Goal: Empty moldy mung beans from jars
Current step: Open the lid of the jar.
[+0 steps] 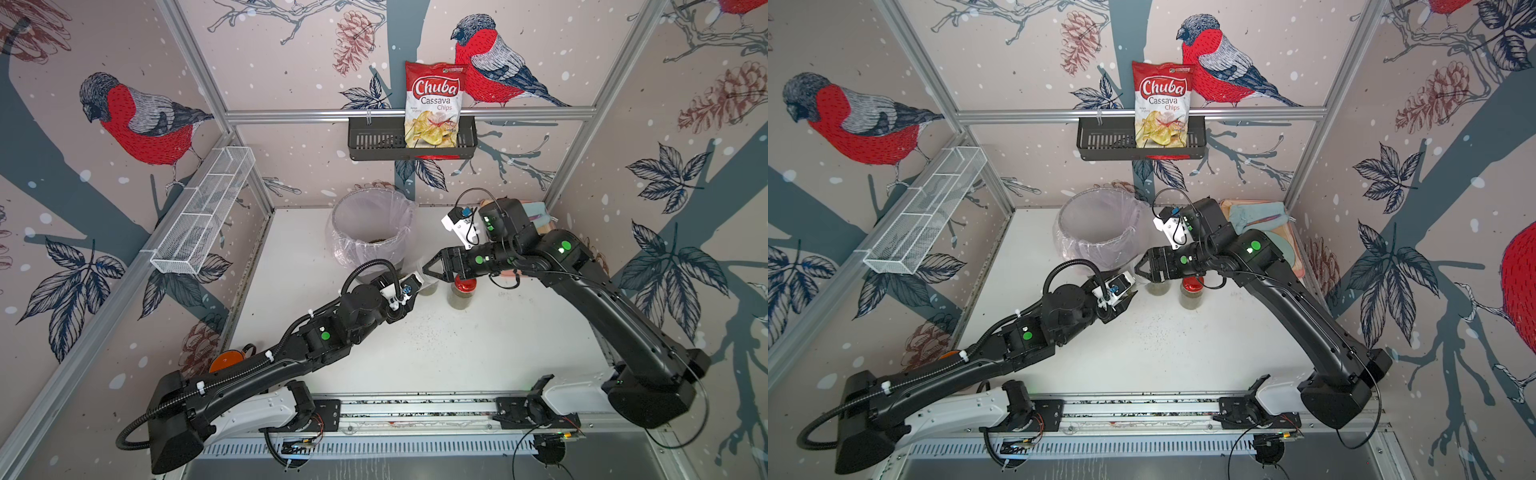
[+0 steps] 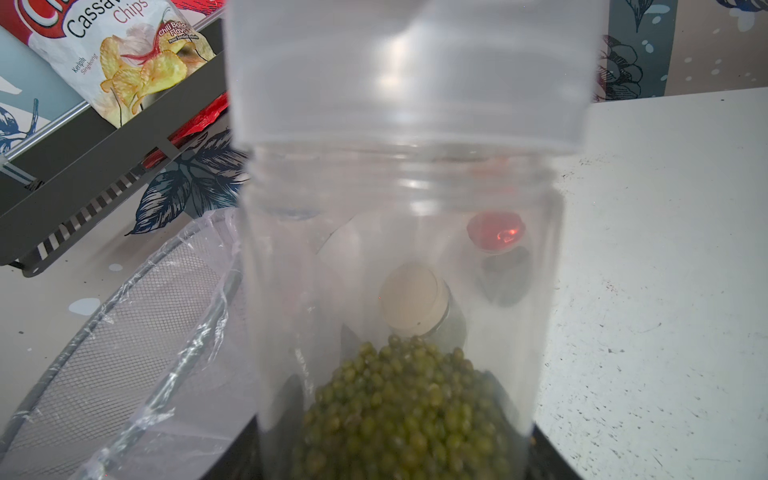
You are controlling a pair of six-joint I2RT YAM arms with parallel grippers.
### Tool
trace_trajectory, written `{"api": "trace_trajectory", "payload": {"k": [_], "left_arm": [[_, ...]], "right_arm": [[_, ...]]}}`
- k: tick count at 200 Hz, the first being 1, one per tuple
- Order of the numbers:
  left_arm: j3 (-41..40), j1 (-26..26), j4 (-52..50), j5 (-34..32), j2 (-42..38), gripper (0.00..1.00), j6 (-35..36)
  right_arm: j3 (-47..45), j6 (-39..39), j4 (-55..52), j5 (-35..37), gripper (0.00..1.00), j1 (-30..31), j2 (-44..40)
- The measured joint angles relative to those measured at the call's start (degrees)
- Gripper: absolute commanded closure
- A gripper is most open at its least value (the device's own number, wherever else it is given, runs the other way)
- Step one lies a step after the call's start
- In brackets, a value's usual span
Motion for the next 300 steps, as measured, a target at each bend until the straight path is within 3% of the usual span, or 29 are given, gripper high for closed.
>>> {"api": "trace_trajectory", "payload": {"k": [55, 114, 162, 300], "left_arm": [[0.04, 0.00, 0.20, -0.04, -0.13, 1.00, 0.02], [0.04, 0.00, 0.33, -0.04, -0.22, 1.00, 0.04], [0.04, 0.00, 0.37, 0.24, -0.33, 1.00, 0.07], [2.62, 2.12, -3.23, 10.19, -1.51, 1.00, -3.26]], "right_arm": [[0.20, 0.02, 0.59, -0.09, 0.16, 1.01, 1.20], [-0.57, 0.02, 1.25, -0.17, 0.34, 1.53, 0.59], [-1.03, 0.00, 1.64, -0.22, 0.40, 1.53, -0.04], [-6.86, -8.61, 8.96, -1.25, 0.40, 1.42, -5.18]]}}
